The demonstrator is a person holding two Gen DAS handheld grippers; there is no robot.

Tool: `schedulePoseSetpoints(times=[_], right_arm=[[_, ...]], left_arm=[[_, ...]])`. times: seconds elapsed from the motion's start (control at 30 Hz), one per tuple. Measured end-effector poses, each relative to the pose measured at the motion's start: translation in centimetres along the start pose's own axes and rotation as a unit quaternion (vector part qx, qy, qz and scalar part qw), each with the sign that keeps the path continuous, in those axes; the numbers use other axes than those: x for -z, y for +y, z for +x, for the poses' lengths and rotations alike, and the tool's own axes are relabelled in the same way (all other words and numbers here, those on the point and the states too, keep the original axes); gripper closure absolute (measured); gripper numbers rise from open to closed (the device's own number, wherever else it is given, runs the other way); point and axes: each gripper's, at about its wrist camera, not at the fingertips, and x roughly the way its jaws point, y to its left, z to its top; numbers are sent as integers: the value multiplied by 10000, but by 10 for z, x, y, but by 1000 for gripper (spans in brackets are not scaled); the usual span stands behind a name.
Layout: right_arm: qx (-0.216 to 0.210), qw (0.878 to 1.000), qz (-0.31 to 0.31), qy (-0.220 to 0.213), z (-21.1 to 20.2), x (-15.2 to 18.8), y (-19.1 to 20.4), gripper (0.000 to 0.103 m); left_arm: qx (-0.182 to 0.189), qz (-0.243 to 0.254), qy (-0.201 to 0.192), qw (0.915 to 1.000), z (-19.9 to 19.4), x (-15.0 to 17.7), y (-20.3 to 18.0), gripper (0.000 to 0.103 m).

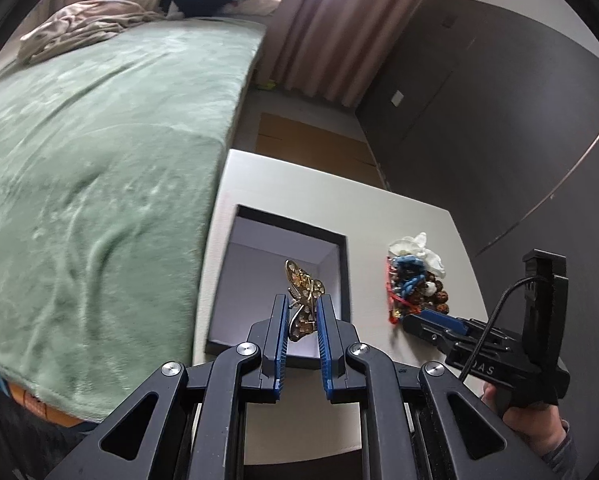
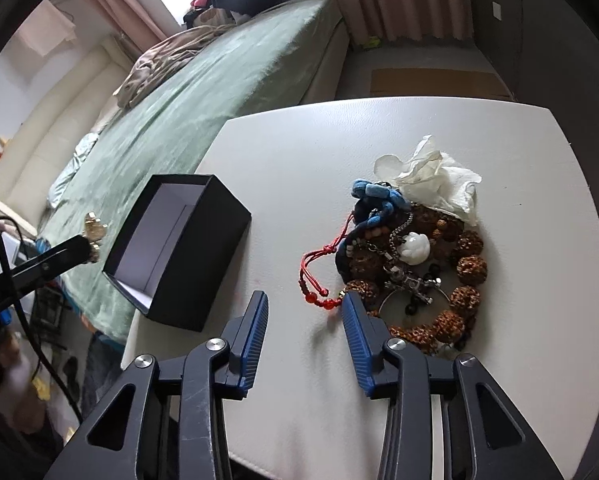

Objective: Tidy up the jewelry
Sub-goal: 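Drop the butterfly pendant into the black box with the left gripper while the right drops red string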

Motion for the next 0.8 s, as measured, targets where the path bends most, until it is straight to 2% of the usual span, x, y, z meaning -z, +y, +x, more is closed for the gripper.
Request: schedulePoseSetpoints(times=[0.23,0.3,0.37,0.4,0.6,0.8], right_arm=[[-47,10000,68,2,9,-9,3,64],[-9,10000,64,52,13,-11,3,73],[49,9998,59,190,20,-12,4,94],[42,9998,77,201,21,-12,3,96],[-203,9997,113,-122,0,-14,7,97],[-353,9981,163,-481,-37,-25,13,98]], left_arm=[[-57,-135,-33,9999,-6,3,17,89],[-52,-166,-53,9998,-7,3,20,89],[-48,-187,-78,9998,-9,2,22,89],[-38,-198,-90,9998,-10,2,23,89],[60,-154,-128,9998,-10,-4,22,89],[221,-75,-68,9997,0,-15,10,89]])
